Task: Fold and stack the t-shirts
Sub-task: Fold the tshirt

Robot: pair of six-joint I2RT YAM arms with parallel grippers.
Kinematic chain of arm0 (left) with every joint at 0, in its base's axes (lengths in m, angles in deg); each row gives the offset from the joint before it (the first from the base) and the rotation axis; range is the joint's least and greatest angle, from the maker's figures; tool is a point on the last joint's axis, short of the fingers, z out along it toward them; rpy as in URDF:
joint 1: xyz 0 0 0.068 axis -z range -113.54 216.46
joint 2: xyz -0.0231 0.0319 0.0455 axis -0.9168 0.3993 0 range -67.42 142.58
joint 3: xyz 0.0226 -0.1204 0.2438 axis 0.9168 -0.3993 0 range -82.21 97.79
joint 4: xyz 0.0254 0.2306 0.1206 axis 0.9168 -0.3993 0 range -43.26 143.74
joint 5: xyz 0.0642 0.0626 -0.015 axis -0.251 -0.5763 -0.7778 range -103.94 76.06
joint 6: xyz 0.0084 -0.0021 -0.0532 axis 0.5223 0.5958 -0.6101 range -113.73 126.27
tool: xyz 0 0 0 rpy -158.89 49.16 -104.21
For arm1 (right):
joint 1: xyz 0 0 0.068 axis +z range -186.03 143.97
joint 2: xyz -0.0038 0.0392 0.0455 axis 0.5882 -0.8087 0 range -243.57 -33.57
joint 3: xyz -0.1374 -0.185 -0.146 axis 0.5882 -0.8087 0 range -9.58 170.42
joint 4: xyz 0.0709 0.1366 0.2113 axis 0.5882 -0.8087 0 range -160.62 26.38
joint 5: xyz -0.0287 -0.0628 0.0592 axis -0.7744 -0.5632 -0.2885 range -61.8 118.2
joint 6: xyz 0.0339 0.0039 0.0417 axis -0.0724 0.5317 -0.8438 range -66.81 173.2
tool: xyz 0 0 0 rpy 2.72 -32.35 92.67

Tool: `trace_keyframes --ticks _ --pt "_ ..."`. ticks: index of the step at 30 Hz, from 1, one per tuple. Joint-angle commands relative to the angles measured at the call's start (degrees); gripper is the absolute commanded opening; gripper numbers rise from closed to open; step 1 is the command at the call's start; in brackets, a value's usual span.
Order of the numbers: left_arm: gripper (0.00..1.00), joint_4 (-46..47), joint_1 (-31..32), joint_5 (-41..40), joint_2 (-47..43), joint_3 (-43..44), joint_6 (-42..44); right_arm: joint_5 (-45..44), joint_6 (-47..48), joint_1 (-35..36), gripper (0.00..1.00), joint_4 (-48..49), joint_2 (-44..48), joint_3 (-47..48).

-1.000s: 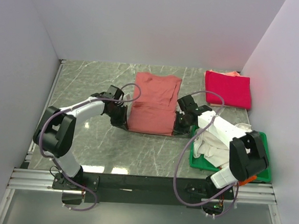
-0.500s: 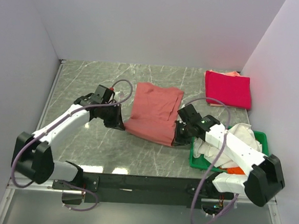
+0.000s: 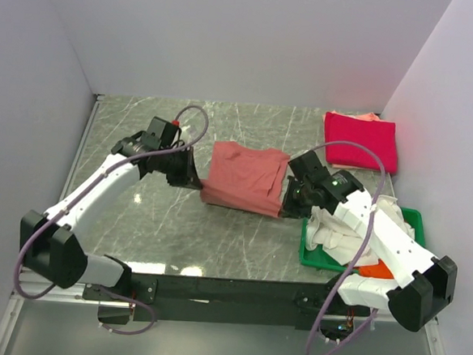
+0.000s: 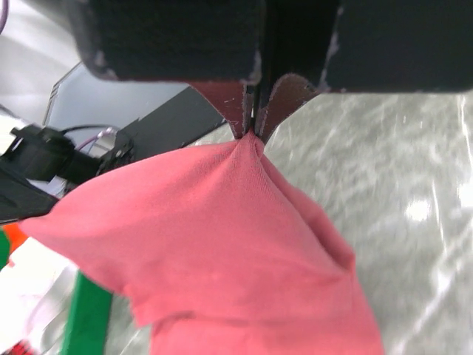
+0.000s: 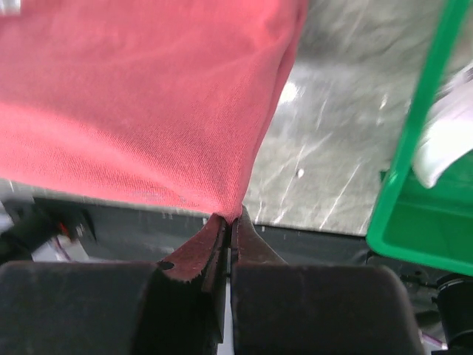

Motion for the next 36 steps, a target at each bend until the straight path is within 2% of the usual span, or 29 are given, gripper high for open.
trace_keyframes --ticks 1,15,31,36 --pt "0.0 2.5 -0.7 -2.3 3.5 5.8 -0.2 -5.5 0.1 -4.2 0.0 -3.8 -1.9 2.8" --pt "0.0 6.7 -2.1 -0.7 20.2 20.2 -0.6 -4.9 8.5 -13.7 0.0 -0.3 -16.7 17.5" --pt "0.0 7.0 -7.5 5.7 40.1 38.3 1.1 -4.5 12.8 -20.3 0.0 -0.5 -40.3 39.5" --pt "0.0 7.7 -8.8 6.3 44.4 41.1 0.7 -4.5 14.2 -21.5 0.0 -1.8 -47.7 45.8"
